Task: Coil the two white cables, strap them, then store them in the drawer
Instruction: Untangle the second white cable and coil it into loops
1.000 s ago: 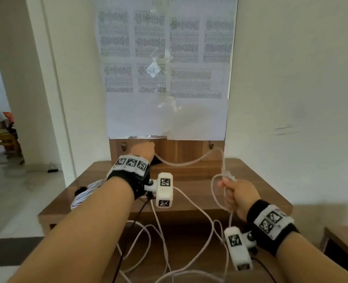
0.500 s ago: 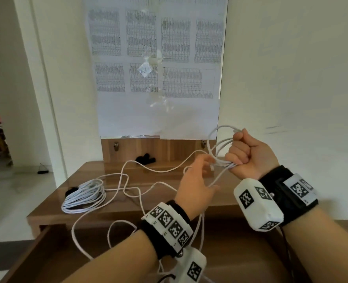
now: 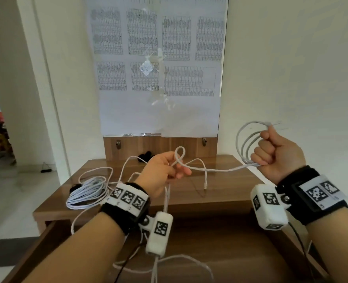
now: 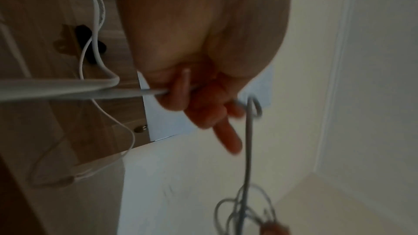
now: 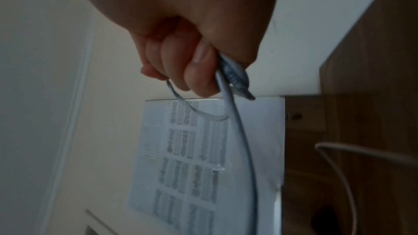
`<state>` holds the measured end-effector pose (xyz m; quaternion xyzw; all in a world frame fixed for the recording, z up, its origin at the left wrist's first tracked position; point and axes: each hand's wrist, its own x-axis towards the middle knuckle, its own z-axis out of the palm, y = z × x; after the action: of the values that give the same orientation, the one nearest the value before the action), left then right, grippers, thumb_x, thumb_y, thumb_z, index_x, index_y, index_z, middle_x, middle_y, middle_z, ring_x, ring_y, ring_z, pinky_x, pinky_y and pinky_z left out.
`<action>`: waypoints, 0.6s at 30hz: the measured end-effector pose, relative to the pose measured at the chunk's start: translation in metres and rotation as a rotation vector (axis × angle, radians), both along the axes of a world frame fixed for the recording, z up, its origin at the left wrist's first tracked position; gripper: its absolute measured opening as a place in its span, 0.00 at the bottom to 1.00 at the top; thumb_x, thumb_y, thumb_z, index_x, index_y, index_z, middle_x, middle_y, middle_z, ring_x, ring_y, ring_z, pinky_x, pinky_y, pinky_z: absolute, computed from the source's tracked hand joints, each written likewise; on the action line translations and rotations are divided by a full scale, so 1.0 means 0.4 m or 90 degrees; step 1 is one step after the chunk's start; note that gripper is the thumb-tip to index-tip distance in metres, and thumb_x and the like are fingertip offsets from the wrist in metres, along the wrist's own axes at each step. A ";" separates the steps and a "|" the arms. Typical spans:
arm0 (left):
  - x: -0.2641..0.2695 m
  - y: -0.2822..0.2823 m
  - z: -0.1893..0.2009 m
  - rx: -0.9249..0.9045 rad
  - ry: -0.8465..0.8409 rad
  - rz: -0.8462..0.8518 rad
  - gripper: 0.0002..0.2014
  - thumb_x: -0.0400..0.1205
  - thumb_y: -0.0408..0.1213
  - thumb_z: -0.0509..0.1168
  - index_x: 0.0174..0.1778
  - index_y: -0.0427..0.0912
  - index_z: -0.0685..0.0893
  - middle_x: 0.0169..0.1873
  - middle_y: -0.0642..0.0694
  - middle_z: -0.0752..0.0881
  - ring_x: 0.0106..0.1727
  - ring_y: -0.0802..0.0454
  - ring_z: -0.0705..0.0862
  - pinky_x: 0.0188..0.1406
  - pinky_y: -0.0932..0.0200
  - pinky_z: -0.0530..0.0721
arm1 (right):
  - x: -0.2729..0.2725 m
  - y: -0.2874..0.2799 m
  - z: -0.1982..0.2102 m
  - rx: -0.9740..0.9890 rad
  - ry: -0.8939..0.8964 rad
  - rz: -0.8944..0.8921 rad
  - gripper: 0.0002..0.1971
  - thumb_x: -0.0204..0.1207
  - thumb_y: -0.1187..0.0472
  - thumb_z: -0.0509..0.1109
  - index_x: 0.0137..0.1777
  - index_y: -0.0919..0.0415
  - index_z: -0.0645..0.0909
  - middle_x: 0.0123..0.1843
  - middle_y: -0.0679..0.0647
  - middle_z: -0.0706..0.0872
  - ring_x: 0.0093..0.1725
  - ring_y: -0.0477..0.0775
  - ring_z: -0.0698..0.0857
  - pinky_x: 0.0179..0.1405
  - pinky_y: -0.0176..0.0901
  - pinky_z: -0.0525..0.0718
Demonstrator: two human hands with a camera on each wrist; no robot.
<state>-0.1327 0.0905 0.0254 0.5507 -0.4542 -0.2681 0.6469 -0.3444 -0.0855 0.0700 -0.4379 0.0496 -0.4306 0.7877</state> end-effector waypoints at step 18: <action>-0.079 -0.001 0.091 0.018 -0.402 0.068 0.08 0.81 0.35 0.70 0.49 0.51 0.91 0.42 0.40 0.89 0.45 0.46 0.87 0.57 0.46 0.85 | 0.107 0.105 -0.075 -0.201 0.281 0.012 0.12 0.79 0.65 0.60 0.33 0.61 0.71 0.17 0.48 0.62 0.15 0.46 0.56 0.14 0.31 0.57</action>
<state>-0.1641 0.0901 0.0619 0.6383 -0.5996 -0.0560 0.4795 -0.3018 -0.0434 0.0401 -0.6392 0.1485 -0.3195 0.6836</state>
